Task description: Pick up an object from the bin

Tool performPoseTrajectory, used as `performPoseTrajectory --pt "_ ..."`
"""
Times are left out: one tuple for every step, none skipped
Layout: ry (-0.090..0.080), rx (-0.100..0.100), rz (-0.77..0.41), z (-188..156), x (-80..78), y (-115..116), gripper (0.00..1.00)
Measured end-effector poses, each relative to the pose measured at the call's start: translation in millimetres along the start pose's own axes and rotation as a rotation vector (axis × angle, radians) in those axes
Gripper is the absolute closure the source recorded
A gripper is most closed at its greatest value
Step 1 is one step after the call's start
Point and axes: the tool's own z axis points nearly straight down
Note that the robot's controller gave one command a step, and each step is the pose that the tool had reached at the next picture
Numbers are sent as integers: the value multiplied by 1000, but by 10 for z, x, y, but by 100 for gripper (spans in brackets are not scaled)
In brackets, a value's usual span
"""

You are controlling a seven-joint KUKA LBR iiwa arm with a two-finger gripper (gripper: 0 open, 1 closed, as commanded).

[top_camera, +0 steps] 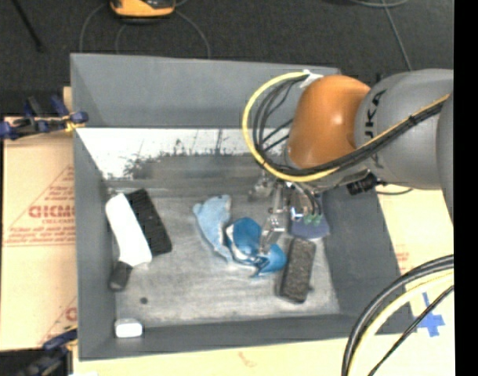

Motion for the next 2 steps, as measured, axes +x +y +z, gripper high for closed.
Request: performPoseTrajectory --pt "0 0 0 0 0 0 0" --pt "-7 -1 39 158 21 14 0"
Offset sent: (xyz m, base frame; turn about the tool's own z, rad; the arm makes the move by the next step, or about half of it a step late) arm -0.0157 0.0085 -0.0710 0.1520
